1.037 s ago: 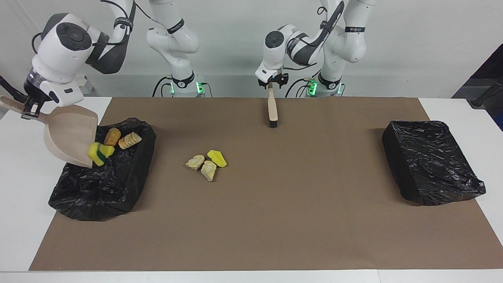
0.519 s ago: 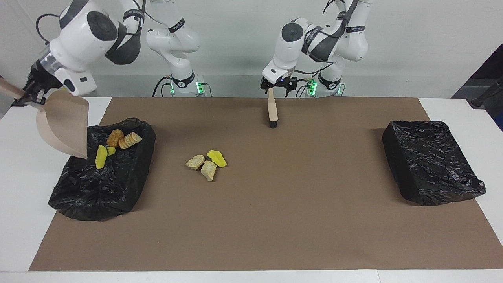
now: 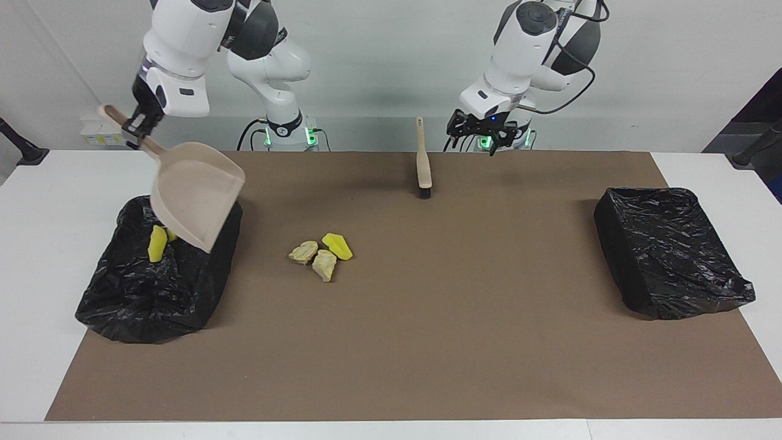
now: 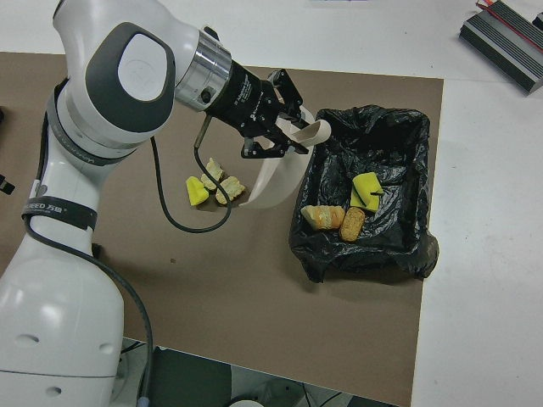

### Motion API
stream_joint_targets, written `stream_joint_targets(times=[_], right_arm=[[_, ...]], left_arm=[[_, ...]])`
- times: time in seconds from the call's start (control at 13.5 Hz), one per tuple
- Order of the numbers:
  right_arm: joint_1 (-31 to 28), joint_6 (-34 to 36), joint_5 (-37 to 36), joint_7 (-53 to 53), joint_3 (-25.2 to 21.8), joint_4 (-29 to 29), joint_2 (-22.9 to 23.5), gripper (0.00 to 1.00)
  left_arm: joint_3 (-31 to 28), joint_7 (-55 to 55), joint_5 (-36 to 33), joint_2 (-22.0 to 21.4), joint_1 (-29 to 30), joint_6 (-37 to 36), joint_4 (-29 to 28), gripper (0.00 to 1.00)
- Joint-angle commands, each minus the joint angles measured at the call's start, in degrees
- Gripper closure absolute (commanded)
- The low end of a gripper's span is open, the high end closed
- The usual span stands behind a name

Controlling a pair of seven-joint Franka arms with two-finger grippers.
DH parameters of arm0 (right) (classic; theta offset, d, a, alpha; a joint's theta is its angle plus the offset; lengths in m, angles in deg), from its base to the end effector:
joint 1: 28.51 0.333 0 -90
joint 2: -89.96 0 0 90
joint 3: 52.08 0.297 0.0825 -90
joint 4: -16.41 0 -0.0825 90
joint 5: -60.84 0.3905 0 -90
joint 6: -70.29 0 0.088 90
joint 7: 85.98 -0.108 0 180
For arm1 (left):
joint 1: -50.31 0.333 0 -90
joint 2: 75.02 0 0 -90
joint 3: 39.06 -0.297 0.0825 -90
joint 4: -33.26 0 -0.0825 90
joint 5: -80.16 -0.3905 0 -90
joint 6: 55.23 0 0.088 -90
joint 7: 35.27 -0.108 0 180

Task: Sweep and dump trash in bin
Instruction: 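Return the dustpan with the right gripper to the table center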

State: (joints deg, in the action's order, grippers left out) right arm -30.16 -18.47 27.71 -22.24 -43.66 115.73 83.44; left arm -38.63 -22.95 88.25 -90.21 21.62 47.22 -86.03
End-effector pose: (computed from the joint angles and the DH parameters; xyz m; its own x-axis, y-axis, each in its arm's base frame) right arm 0.5266 0.0061 0.6050 0.3278 0.7807 -0.5320 0.9447 -0.2694 0.1867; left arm 0.4183 -0.2472 0.5164 0.9636 -0.2606 -0.0588 -0.2519 -0.9597 0.1249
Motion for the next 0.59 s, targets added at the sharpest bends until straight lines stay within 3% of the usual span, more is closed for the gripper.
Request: stream_joint_targets(times=[0.0,0.37,0.52], right_arm=[[1.5,1.0,7.8,-15.7,-0.1,-0.4,1.8,1.00],[14.8,-1.0,18.2,-55.1,-0.1,-1.1,11.5,1.00],[19.1,-6.0,24.5,-70.8,-0.2,-1.1,15.0,1.00]], left_arm=[[0.7,-8.2,-2.8,1.1,4.4,-1.7,3.4,0.00],[0.7,-14.5,-8.4,3.3,12.2,-3.6,13.4,0.00],[0.7,-16.3,-8.5,4.3,15.0,-6.0,17.6,0.00]])
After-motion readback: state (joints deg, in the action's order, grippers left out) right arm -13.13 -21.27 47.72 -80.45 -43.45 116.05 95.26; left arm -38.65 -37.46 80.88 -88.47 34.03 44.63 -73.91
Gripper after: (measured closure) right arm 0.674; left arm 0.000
